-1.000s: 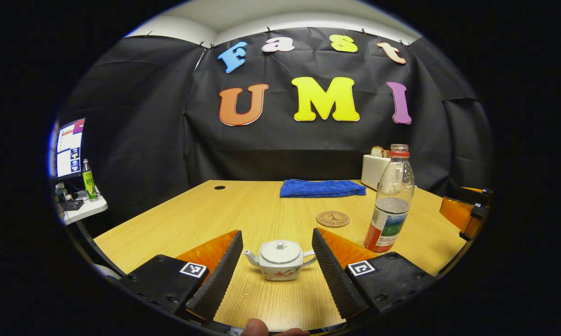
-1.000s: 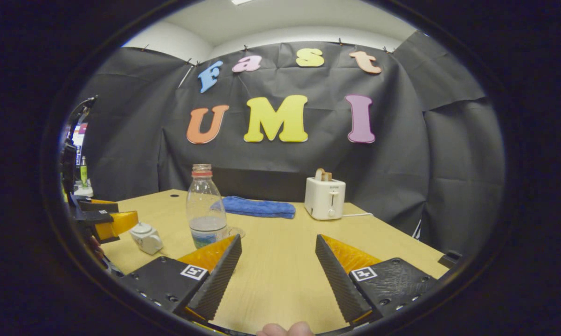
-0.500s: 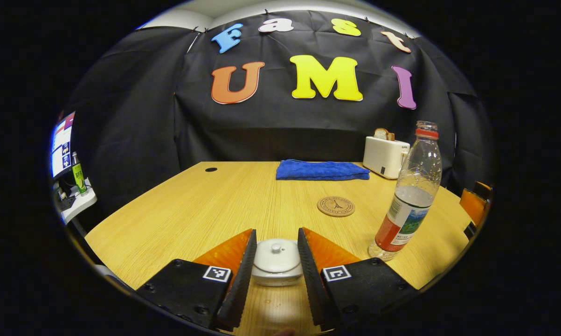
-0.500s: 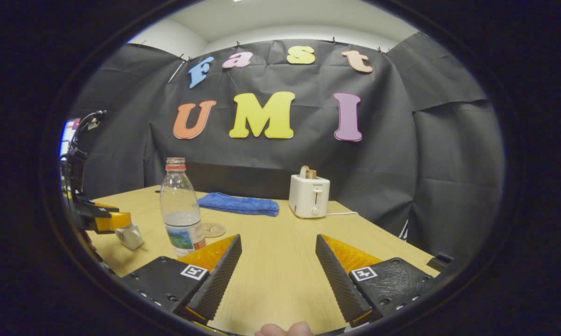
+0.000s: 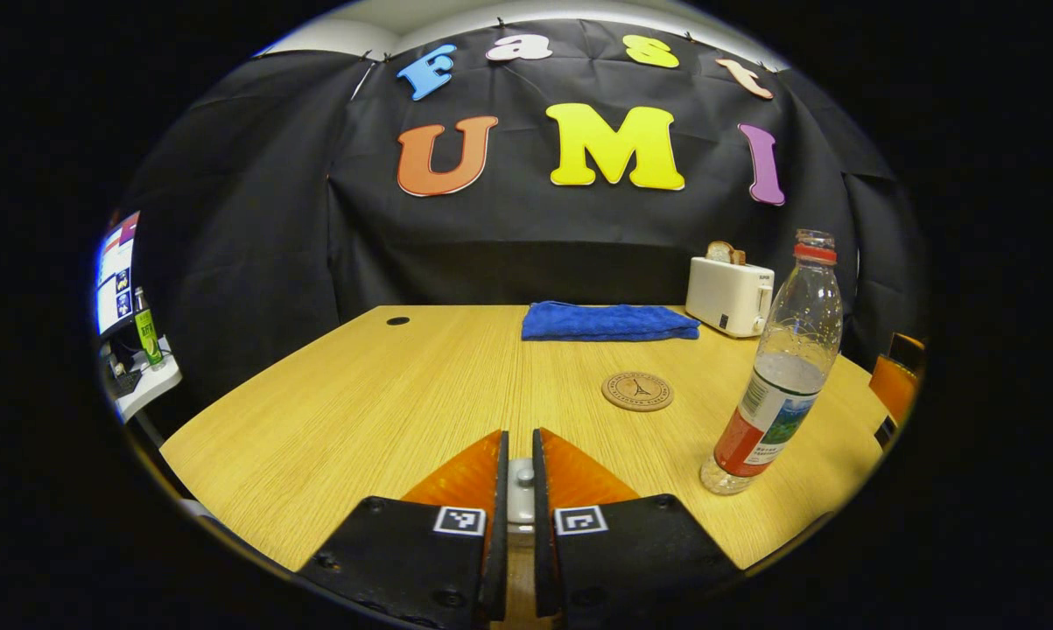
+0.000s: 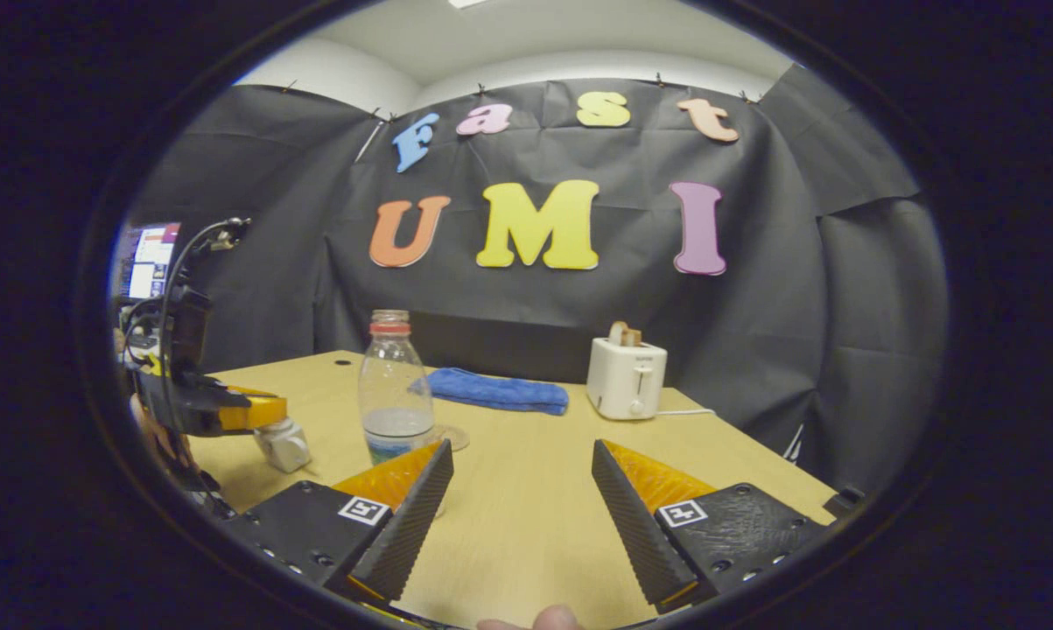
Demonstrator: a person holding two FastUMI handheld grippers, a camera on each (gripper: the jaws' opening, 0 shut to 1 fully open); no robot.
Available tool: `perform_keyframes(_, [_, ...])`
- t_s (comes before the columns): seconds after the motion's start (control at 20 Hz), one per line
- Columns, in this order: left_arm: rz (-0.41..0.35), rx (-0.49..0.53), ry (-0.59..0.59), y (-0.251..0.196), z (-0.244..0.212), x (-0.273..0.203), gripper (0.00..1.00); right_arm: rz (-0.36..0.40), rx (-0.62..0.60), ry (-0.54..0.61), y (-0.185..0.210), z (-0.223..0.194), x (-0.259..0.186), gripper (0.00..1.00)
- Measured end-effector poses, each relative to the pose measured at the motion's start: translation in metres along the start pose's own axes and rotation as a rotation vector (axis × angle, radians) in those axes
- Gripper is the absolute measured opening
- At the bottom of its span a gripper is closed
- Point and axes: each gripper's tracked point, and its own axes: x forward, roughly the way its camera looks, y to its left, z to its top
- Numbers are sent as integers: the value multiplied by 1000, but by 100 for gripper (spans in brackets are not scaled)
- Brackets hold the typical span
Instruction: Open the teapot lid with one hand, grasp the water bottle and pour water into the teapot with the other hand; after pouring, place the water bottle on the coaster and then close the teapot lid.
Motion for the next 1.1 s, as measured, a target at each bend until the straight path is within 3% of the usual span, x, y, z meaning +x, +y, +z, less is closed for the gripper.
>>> perform_keyframes(0.05, [-5,2,-1,-3,1,-3,5,24,-2,12,8,-3,2,96])
perform_keyframes(0.2, [-10,-8,-23,-1,10,-8,4,90,-1,38,30,-8,5,96])
perform_keyframes(0.65, [-17,-36,-121,8,40,-45,3,184,2,87,73,-28,35,96])
perform_keyframes(0.75, [-13,-36,-137,9,41,-51,3,182,22,101,78,-29,46,99])
perform_keyframes(0.8, [-17,-41,-144,8,43,-54,3,175,27,108,79,-30,51,93])
perform_keyframes(1.0, [-23,-38,-150,13,44,-58,3,146,49,117,82,-29,68,95])
perform_keyframes(1.05, [-22,-43,-151,16,45,-57,3,137,44,118,81,-29,70,87])
perform_keyframes(1.1, [-22,-49,-151,19,44,-58,3,136,44,114,82,-26,70,85])
